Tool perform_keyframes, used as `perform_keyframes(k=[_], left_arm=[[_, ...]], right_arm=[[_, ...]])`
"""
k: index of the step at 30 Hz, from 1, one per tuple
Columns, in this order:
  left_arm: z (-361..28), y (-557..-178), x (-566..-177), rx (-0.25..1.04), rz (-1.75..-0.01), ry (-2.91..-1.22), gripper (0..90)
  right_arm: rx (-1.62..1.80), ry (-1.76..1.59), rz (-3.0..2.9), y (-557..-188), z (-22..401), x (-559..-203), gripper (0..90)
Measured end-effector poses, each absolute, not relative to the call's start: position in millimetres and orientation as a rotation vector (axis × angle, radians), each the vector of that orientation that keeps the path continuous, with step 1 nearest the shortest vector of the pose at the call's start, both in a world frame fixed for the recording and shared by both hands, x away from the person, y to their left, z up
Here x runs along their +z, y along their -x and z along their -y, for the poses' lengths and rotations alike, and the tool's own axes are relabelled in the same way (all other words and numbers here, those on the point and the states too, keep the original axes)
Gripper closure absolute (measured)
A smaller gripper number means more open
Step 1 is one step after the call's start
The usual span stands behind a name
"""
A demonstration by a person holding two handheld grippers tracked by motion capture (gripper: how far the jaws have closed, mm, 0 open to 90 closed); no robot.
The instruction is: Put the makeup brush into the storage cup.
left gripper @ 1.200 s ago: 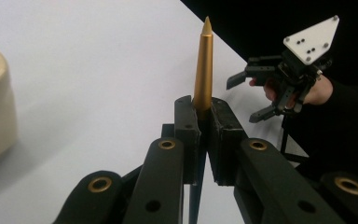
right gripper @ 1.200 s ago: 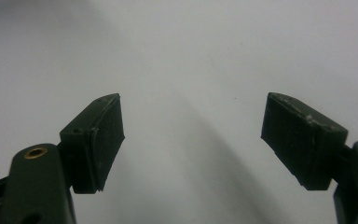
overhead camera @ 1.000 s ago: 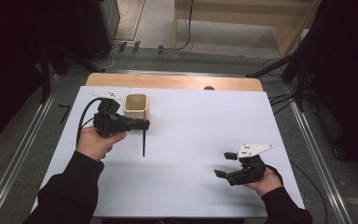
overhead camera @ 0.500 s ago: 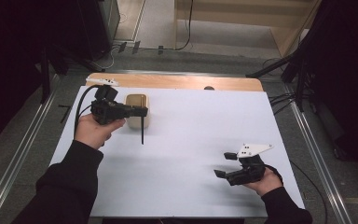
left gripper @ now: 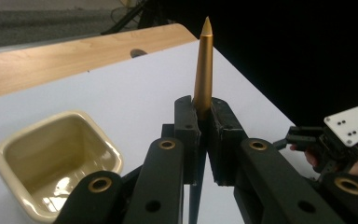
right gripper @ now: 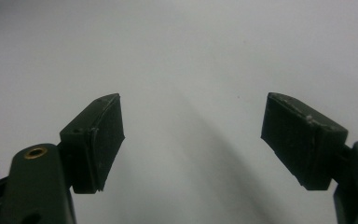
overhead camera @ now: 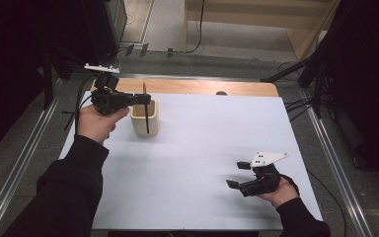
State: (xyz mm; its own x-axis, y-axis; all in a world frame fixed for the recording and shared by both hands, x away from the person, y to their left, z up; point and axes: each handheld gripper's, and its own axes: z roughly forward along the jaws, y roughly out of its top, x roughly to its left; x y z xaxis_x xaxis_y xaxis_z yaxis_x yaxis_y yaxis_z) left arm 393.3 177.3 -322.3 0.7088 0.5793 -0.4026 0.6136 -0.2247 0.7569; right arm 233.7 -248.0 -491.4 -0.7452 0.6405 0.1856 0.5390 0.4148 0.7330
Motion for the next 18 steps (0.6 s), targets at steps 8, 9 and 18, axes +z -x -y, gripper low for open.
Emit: perform_keyframes(k=[8, 9, 18], left_arm=[[-184.0, -405.1, -308.9, 0.001, -0.936, -1.842, 83.4], [-184.5, -406.4, -307.7, 0.01, -0.937, -1.841, 83.4], [-186.2, -420.8, -306.9, 0.082, -0.98, -1.831, 83.4]], right_arm=[[1.247, -1.058, -2.541, -233.9, 247.5, -491.6, 21.7], [1.247, -1.059, -2.539, -233.8, 247.2, -491.7, 21.7], [1.243, -1.055, -2.544, -234.0, 246.7, -491.8, 21.7]])
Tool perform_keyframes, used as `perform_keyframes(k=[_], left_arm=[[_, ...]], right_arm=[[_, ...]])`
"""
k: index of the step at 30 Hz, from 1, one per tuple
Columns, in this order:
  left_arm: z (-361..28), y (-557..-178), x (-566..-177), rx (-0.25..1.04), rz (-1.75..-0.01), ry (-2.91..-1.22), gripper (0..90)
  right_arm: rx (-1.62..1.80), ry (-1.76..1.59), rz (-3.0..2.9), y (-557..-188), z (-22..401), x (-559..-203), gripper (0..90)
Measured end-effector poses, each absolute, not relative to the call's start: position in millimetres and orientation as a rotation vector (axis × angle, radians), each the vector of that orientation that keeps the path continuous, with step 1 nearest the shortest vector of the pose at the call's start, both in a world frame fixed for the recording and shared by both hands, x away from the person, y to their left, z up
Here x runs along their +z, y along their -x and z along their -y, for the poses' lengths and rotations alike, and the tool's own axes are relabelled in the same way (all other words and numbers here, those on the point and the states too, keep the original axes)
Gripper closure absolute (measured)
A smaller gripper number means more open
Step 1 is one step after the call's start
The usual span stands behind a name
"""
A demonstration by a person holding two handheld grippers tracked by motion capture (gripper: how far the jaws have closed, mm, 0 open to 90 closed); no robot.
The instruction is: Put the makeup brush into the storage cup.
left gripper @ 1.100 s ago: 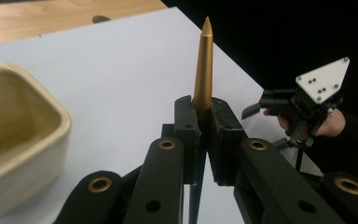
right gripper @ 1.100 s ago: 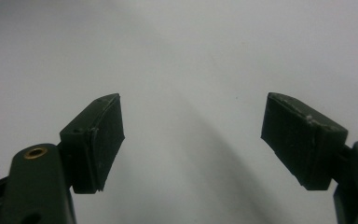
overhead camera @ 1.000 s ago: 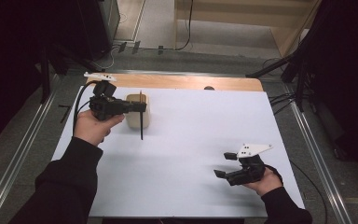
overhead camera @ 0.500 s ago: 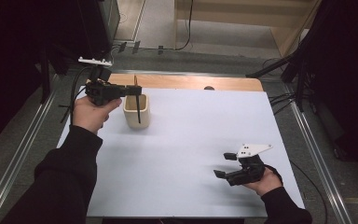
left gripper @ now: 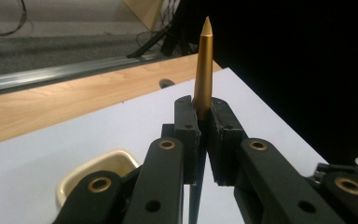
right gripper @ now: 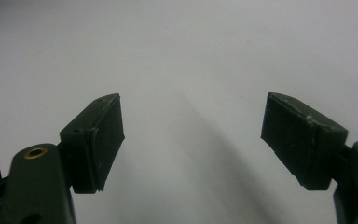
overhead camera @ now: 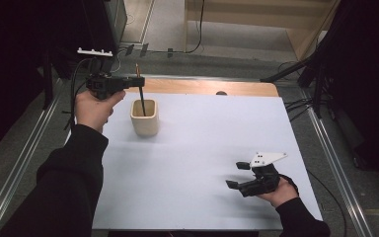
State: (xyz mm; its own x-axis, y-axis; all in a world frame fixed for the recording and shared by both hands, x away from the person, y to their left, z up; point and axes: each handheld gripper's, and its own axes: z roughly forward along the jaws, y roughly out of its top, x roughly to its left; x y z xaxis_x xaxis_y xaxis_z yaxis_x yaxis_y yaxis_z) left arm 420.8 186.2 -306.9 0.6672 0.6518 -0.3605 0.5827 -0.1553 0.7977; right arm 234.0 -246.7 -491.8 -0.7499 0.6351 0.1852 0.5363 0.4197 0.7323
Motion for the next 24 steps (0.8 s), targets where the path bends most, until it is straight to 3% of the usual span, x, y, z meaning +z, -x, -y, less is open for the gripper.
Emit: perform_keyframes(k=[24], left_arm=[[-179.6, -451.2, -340.7, 0.218, -1.032, -1.834, 83.4]], right_arm=[[1.245, -1.052, -2.557, -234.4, 244.4, -492.3, 21.7]])
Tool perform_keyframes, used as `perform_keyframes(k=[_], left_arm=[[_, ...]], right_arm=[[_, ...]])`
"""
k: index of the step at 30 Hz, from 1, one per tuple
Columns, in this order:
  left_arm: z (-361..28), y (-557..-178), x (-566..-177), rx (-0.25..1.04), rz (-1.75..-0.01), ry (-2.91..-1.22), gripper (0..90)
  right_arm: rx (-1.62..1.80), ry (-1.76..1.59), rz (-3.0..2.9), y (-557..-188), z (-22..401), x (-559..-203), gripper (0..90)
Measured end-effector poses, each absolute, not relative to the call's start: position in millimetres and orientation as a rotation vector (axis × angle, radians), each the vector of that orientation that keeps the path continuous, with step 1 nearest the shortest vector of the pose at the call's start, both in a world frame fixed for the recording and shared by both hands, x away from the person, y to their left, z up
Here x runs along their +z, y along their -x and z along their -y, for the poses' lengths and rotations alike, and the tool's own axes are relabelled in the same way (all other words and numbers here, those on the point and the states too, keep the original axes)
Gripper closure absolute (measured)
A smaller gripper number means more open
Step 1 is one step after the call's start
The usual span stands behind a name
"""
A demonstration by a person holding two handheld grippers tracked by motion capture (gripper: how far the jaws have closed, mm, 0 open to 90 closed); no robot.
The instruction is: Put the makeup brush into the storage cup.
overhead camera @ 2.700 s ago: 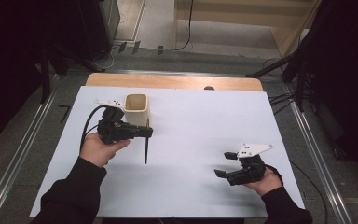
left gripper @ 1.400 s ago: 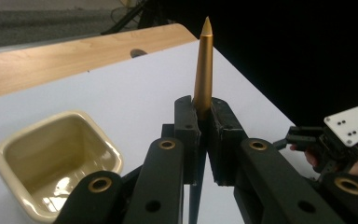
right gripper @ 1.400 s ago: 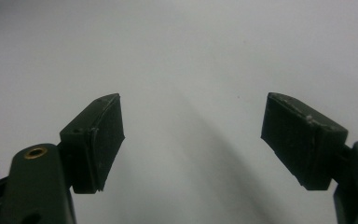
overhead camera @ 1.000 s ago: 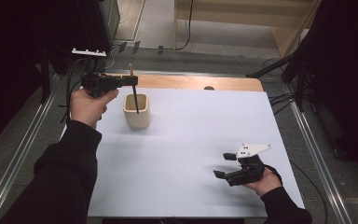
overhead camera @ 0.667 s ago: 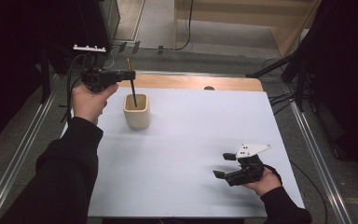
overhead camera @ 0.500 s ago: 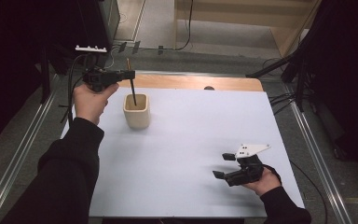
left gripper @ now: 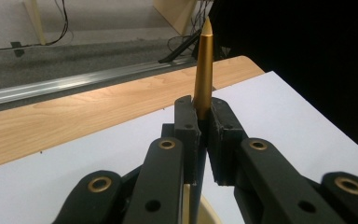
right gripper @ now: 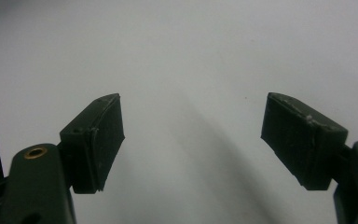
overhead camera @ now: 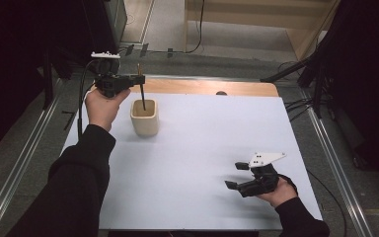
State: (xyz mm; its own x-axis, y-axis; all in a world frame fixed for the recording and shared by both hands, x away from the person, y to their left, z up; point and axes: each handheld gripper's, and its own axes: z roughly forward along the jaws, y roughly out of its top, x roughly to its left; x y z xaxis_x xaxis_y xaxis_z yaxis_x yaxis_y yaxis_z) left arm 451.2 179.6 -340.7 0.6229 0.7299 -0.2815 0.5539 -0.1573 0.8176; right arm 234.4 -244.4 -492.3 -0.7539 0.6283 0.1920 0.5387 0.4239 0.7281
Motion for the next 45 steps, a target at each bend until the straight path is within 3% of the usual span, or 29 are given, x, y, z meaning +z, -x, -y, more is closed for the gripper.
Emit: perform_keyframes(k=[37, 39, 41, 42, 45], left_arm=[[-183.0, -453.0, -384.7, 0.166, -1.072, -1.876, 82.6], [-185.3, -452.9, -383.6, 0.138, -1.069, -1.869, 76.1], [-188.4, -452.2, -379.8, 0.128, -1.075, -1.869, 53.4], [-190.6, -450.6, -377.5, 0.135, -1.066, -1.863, 46.3], [-196.6, -448.1, -372.5, 0.13, -1.074, -1.859, 34.5]], right_arm=[[1.24, -1.053, -2.564, -235.2, 243.7, -493.2, 21.7], [1.243, -1.05, -2.563, -235.4, 243.6, -493.1, 21.7], [1.245, -1.049, -2.561, -235.4, 243.8, -492.9, 21.7], [1.247, -1.052, -2.561, -235.3, 244.1, -492.7, 21.7], [1.241, -1.061, -2.561, -235.7, 244.9, -493.4, 21.7]])
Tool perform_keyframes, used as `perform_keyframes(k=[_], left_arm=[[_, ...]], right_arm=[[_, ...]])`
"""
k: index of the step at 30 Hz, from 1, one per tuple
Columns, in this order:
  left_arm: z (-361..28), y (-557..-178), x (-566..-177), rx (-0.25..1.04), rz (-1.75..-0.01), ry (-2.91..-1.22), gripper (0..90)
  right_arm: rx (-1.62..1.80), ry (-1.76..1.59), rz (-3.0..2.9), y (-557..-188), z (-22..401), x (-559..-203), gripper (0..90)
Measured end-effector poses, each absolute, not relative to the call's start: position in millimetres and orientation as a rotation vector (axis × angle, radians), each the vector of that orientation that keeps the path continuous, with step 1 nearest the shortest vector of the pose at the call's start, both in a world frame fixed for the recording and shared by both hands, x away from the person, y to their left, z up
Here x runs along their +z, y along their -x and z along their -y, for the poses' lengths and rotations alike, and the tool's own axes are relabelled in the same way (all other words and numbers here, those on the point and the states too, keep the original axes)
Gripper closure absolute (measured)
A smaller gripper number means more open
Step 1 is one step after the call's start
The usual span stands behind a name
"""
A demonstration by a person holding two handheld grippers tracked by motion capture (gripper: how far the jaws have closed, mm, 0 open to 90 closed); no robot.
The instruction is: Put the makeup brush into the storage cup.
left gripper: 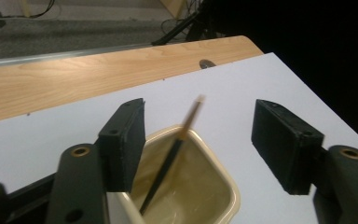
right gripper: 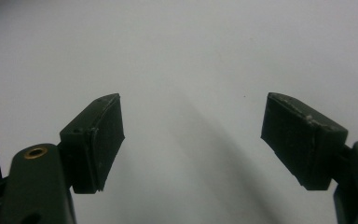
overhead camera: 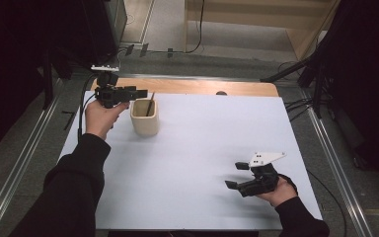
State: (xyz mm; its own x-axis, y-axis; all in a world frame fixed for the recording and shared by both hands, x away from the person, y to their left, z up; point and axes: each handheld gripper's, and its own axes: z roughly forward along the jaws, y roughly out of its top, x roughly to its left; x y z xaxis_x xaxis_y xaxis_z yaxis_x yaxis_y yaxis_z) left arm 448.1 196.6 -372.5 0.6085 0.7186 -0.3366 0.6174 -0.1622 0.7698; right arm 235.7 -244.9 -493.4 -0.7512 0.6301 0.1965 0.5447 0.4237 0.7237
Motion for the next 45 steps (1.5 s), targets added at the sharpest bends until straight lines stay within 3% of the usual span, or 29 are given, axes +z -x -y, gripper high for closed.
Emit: perform_keyframes(k=[3, 23, 45], left_arm=[[-202.2, -446.8, -369.7, 0.11, -1.083, -1.849, 28.5], [-218.8, -427.1, -369.7, 0.062, -1.081, -1.944, 20.3], [-238.1, -398.8, -385.3, 0.057, -1.061, -1.974, 17.0]], right_arm=[[1.243, -1.061, -2.56, -236.3, 244.6, -493.4, 21.7], [1.25, -1.07, -2.561, -236.0, 244.5, -493.8, 21.7], [1.254, -1.073, -2.555, -235.9, 244.8, -493.6, 21.7]])
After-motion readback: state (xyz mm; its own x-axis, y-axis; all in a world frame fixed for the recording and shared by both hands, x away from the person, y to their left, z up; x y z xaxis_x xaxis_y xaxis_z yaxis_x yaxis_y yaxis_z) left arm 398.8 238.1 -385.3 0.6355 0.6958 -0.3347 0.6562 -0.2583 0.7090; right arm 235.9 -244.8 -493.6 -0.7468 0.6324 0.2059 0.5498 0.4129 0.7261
